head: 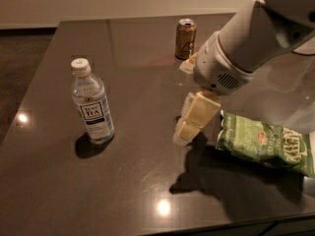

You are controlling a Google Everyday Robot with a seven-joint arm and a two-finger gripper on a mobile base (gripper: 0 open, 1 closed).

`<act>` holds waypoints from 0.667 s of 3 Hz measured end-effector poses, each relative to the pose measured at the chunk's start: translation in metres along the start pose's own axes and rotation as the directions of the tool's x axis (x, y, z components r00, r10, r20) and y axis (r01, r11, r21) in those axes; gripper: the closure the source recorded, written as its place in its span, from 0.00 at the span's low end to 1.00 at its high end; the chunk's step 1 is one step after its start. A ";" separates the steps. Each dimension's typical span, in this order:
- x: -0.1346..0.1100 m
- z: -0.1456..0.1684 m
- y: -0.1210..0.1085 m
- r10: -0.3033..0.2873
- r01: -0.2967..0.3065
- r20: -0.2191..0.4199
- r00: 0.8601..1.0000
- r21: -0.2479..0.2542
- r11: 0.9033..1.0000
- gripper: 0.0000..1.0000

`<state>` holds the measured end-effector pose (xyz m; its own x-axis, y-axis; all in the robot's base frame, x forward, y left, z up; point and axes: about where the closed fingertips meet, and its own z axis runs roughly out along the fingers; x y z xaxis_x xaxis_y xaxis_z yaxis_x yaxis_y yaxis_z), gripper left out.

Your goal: Knock blue plastic bottle over

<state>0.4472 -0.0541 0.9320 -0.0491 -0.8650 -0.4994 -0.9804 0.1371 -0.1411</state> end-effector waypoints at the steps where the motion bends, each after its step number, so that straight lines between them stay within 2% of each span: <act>1: -0.023 0.024 -0.007 0.066 -0.066 0.053 0.996 -0.006 0.998 0.00; 2: -0.047 0.042 -0.011 0.121 -0.121 0.132 0.984 -0.005 0.993 0.00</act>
Offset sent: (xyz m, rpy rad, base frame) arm 0.0358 0.0936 -0.0142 0.2776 0.0459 -0.1443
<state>0.4681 0.0054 0.9211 -0.1413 -0.7705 -0.6216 -0.9682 0.2385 -0.0756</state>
